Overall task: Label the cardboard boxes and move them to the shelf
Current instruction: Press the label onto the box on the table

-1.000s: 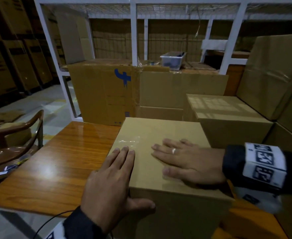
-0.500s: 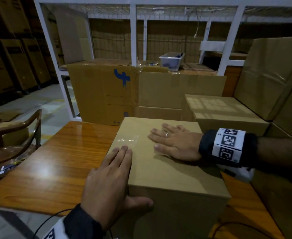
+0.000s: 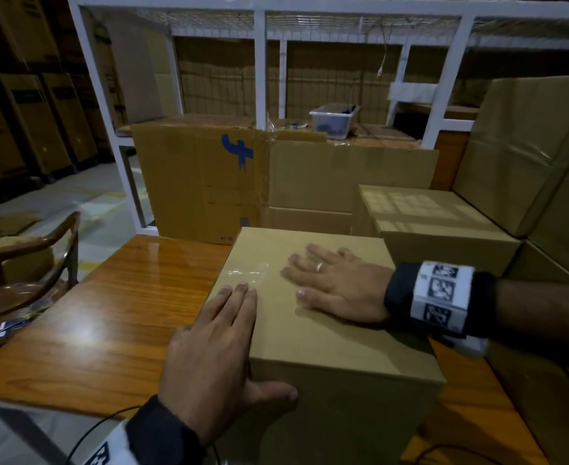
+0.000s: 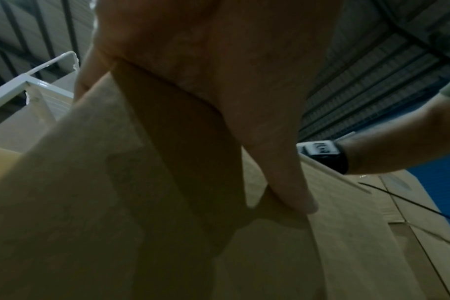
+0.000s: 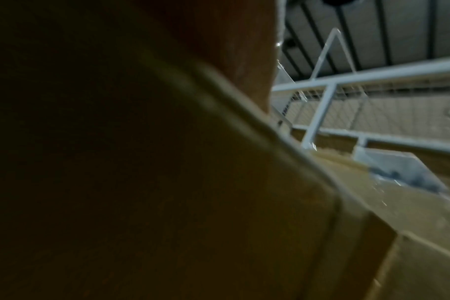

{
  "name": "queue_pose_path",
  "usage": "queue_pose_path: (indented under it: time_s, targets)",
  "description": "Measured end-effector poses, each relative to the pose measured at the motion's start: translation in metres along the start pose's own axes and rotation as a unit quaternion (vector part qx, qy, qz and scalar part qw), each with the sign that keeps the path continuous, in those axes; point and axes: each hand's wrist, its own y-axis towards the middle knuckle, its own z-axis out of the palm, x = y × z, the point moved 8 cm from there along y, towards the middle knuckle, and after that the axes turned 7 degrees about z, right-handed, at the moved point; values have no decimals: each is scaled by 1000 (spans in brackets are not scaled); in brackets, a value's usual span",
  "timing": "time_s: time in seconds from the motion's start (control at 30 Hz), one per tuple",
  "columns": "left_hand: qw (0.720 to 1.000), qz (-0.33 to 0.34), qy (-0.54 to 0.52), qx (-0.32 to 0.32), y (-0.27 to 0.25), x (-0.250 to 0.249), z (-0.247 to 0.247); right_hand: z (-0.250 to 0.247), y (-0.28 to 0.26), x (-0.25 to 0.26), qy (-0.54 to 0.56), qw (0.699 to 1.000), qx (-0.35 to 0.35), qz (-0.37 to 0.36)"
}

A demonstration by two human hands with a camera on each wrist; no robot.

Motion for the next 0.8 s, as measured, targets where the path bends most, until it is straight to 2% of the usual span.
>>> queue_pose_path:
  time_s: [0.07,0.17,0.33,0.6,0.8]
  targets:
    - [1000,3,-1,-2,0,0,-1,3,-4,2,5,1000,0,-6]
    - [1000,6,2,-6,-1,0,-1,4,-13,-8,29,999,-20,39]
    - [1000,13,-4,-16,-2,-1,-2,3,-24,-15,26,996,-17,82]
    - [1000,17,-8,-14,-2,1,-3,6,-46,-1,78,995,15,61]
    - [999,30,-11,-21,-2,2,-5,14,-59,-1,97,989,12,107]
